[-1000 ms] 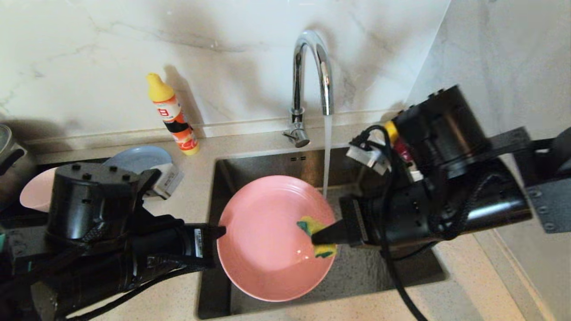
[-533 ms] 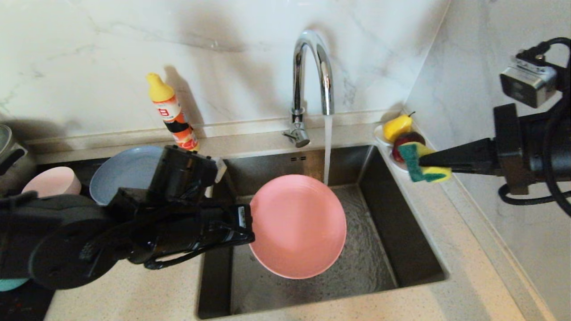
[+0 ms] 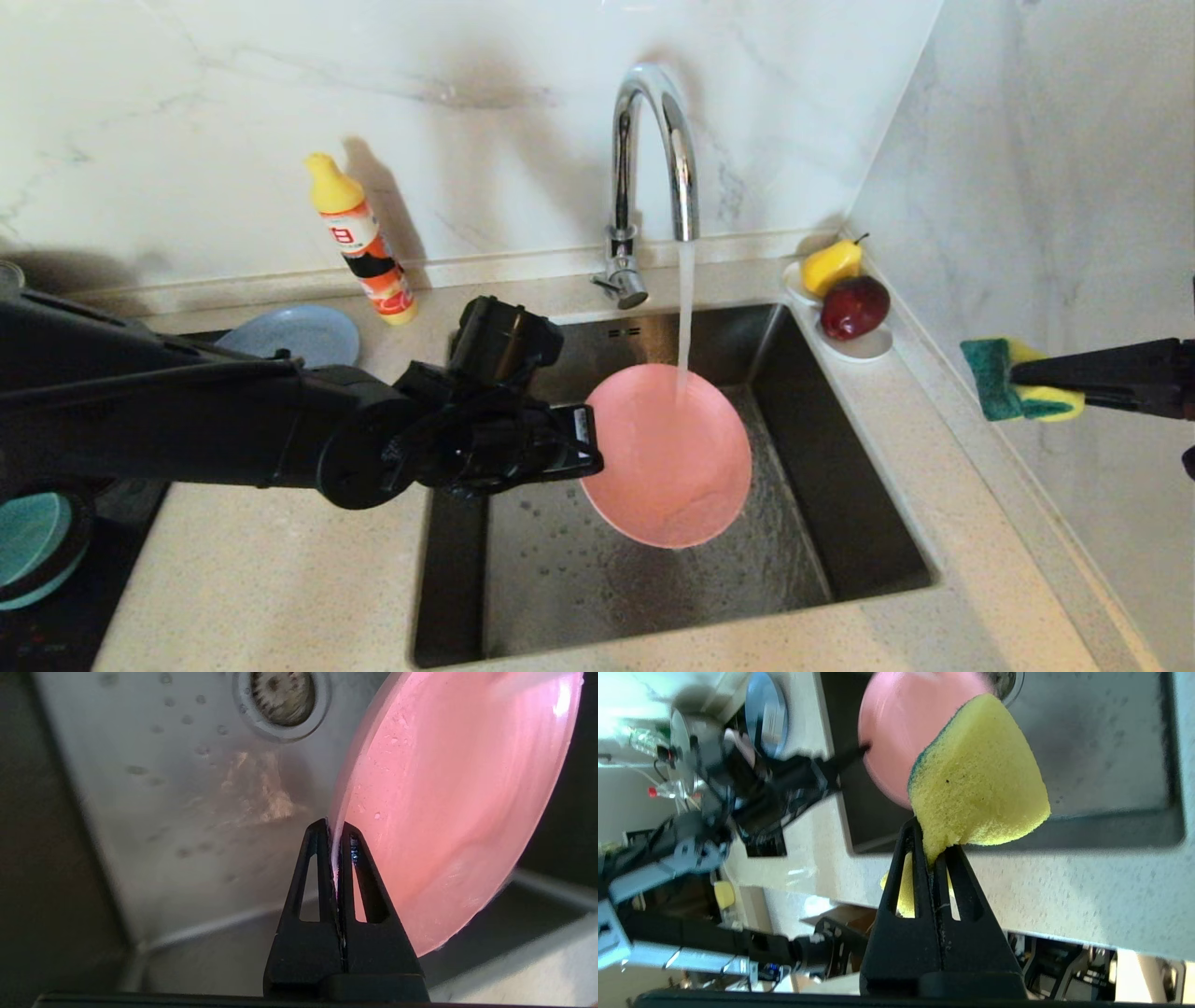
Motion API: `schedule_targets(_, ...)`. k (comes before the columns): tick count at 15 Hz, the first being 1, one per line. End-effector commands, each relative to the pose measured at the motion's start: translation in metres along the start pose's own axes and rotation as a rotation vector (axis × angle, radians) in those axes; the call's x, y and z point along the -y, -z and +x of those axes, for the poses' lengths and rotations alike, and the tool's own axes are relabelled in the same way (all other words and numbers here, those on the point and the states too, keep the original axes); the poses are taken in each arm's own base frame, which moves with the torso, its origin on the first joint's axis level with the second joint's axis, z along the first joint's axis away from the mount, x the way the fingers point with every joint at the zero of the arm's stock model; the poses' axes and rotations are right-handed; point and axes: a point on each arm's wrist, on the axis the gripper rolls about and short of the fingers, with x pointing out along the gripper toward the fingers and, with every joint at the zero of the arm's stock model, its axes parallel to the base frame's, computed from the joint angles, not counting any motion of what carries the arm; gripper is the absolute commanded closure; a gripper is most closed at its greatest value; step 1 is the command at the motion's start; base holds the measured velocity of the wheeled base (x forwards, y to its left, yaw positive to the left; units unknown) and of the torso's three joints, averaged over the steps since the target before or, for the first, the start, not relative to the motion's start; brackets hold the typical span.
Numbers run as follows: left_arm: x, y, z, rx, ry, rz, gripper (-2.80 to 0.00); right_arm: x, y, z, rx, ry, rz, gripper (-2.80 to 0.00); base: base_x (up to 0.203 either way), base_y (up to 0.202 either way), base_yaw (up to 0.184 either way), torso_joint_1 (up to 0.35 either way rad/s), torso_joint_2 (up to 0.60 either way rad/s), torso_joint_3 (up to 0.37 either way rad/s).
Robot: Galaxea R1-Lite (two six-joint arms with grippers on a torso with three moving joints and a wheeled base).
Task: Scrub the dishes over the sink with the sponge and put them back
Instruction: Rinse the plate
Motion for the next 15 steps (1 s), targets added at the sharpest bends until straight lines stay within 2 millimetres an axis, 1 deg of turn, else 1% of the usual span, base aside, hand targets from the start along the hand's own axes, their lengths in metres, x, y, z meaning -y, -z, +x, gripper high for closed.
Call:
schedule_targets(1,0.007,0.003,0.018,-0.012,0.004,0.006,0.0,0.002,0.007,-0.004,-0.008,-0.004,0.008,0.0,0.0,0.0,0.0,0.0,0.0,0.0)
schedule_targets(4,0.025,-0.001,0.025,-0.005,0.037,0.021,0.0,0.006,0.01,-0.002,0.013,-0.04,-0.013,0.0,0.0,0.0,0.0,0.0,0.0,0.0)
schedule_targets(6,0.037,0.006,0.031,-0.027,0.053,0.035,0.0,0.006,0.01,-0.001,0.017,-0.043,-0.015,0.0,0.0,0.0,0.0,0.0,0.0,0.0)
schedule_targets(9,0.041,0.009,0.032,-0.036,0.059,0.032,0.0,0.009,0.012,0.001,0.008,-0.037,-0.01,0.0,0.0,0.0,0.0,0.0,0.0,0.0)
schedule_targets(12,0.038,0.013,0.032,-0.043,0.033,0.017,0.0,0.013,0.015,0.003,-0.004,-0.026,0.001,0.0,0.0,0.0,0.0,0.0,0.0,0.0)
schedule_targets(13,0.033,0.012,0.03,-0.026,-0.007,0.014,0.0,0.015,0.016,0.004,-0.008,-0.023,0.004,0.0,0.0,0.0,0.0,0.0,0.0,0.0)
schedule_targets(15,0.013,0.008,0.026,0.001,-0.108,0.021,0.0,0.016,0.015,0.007,-0.012,-0.022,0.007,0.0,0.0,0.0,0.0,0.0,0.0,0.0)
